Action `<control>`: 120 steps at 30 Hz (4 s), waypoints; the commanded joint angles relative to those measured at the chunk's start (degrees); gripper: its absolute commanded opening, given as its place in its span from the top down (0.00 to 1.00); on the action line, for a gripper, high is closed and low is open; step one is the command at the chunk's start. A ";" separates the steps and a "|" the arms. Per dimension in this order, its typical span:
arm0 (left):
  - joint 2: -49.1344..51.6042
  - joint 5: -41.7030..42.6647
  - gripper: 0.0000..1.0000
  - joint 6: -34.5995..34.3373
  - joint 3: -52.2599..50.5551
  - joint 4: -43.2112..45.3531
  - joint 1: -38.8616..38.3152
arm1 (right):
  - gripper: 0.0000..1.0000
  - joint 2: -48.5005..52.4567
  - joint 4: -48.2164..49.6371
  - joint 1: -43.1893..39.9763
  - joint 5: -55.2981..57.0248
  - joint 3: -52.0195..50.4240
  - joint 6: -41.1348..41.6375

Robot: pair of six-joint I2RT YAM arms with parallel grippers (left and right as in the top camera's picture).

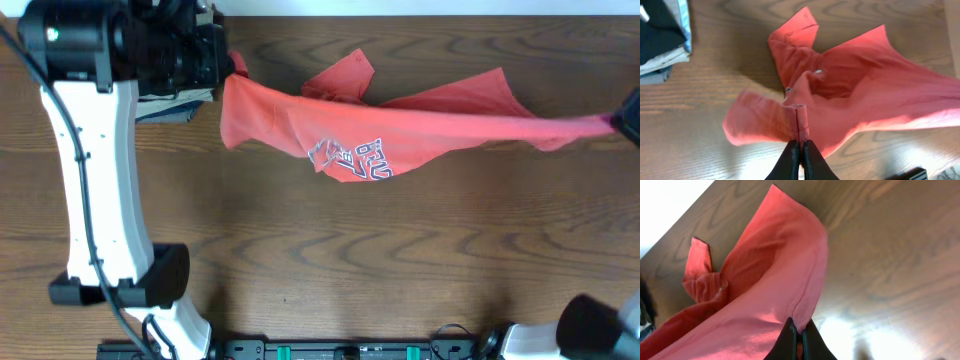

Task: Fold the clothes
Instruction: 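Swing the stretched T-shirt and lay it flat on the table, then release the T-shirt and move both grippers to its side edges, then grip the T-shirt's left and right edges and pull outward to smooth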

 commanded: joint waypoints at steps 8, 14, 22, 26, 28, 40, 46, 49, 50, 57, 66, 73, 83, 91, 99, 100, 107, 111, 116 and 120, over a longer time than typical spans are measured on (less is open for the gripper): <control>-15.19 -6.84 0.94 1.44 -23.15 -4.46 -4.33 | 0.99 -10.78 -4.57 -0.37 4.33 -7.02 -2.49; -24.57 -14.38 0.94 -2.14 -35.78 -4.39 -4.33 | 0.99 -20.39 -0.66 -0.39 7.61 -21.07 -0.87; -35.82 -14.49 0.94 -4.70 -48.39 -4.44 -4.33 | 0.99 -25.81 3.52 -0.57 10.69 -34.56 1.73; -41.22 -14.43 0.93 -7.67 -54.58 -4.46 -4.33 | 0.99 -26.14 3.69 -0.59 12.55 -36.04 1.75; -43.60 -14.23 0.86 -8.92 -57.20 -4.35 -4.33 | 0.99 -26.14 4.17 -0.59 13.88 -36.04 2.27; -46.75 -14.21 0.29 -9.64 -64.96 5.01 -4.33 | 0.24 -25.94 7.43 -0.59 10.78 -36.04 2.36; -41.66 -14.19 0.47 -9.60 -64.96 16.52 -4.33 | 0.24 -24.94 9.88 -0.52 7.39 -36.09 2.29; -36.52 -12.39 0.51 -9.09 -64.96 19.47 -4.35 | 0.30 -23.71 10.45 -0.46 6.88 -36.89 1.90; -34.71 -11.08 0.53 -8.66 -64.96 20.17 -4.35 | 0.35 -23.28 10.78 -0.31 6.71 -37.51 1.90; -19.32 -5.40 0.66 -4.42 -64.96 27.80 -4.70 | 0.70 -20.15 18.69 1.90 2.36 -46.01 1.90; -4.90 -1.84 0.94 -4.13 -64.96 31.52 -4.72 | 0.84 -16.26 25.59 3.72 -0.11 -53.44 1.92; 3.65 -0.17 0.94 -3.74 -64.96 32.26 -4.83 | 0.81 -13.42 30.21 8.26 -0.59 -56.22 2.60; 11.52 5.22 0.94 1.29 -64.96 33.35 -5.16 | 0.77 -8.66 34.69 12.79 -0.57 -56.74 2.82; 12.37 6.16 0.94 2.49 -64.96 34.84 -5.18 | 0.78 -2.99 35.26 14.38 -0.57 -56.78 2.80; 12.50 6.16 0.94 1.14 -66.79 38.75 -5.14 | 0.82 1.36 36.98 14.86 -0.61 -56.78 3.13; 12.50 6.16 0.94 0.94 -67.23 39.43 -5.14 | 0.81 1.57 37.20 14.86 -0.59 -56.78 3.23; 12.50 4.22 0.94 0.57 -69.09 41.99 -4.96 | 0.89 3.80 39.15 14.86 -0.55 -57.27 3.21; 12.50 -4.15 0.94 -4.94 -69.09 42.12 -4.09 | 0.97 6.10 41.20 14.84 -0.55 -57.94 3.21; 12.50 -4.87 0.94 -4.85 -69.09 41.57 -2.10 | 0.99 9.09 43.45 14.84 -0.52 -58.16 3.21; 12.50 -5.11 0.94 -4.98 -69.09 41.22 0.20 | 0.99 10.49 44.52 14.84 -0.35 -58.16 3.21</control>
